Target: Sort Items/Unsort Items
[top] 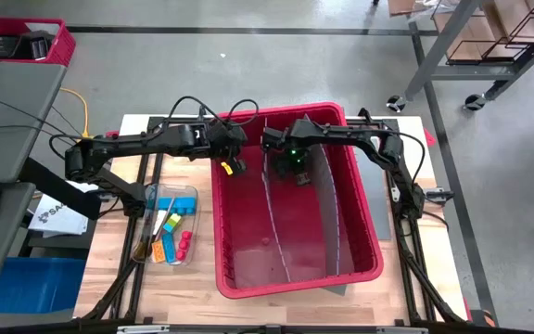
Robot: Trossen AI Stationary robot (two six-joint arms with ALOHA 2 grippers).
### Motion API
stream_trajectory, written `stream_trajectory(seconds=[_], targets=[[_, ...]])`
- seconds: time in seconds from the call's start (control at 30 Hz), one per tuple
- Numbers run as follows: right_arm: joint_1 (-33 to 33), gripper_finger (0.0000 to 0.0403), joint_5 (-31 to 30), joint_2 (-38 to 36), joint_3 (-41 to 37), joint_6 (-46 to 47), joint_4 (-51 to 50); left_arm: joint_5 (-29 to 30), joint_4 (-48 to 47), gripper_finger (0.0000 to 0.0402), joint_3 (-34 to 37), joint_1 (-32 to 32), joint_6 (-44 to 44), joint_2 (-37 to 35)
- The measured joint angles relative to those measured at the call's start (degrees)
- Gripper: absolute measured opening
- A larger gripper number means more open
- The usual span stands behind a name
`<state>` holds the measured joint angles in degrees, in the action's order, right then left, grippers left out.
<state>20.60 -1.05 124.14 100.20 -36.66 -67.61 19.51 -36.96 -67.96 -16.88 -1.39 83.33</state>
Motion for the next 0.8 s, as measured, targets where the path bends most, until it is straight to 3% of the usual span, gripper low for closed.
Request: stream_trajectory(seconds=[0.17, 0.33, 0.53, 0.8], targets=[[3.9, 0.0000, -0.2, 0.0, -0.1, -0.3, -0.5, 0.0, 0.0, 0.0000, 0.0, 0.0, -0.5, 0.0], [5.0, 0.0000, -0.2, 0.0, -0.7, 0.3, 6.5, 0.0, 0.5, 0.0000, 0.0, 0.0, -0.5, 0.0], [5.1, 0.0000, 0.6, 0.0, -4.9, -5.2, 11.1, 0.0, 0.8, 0.0000, 0.0, 0.0, -0.7, 0.0], [7.0, 0.0000, -8.2, -0.5, -11.3, 1.9, 7.5, 0.1, 1.2, 0.0000, 0.0, 0.0, -2.3, 0.0]])
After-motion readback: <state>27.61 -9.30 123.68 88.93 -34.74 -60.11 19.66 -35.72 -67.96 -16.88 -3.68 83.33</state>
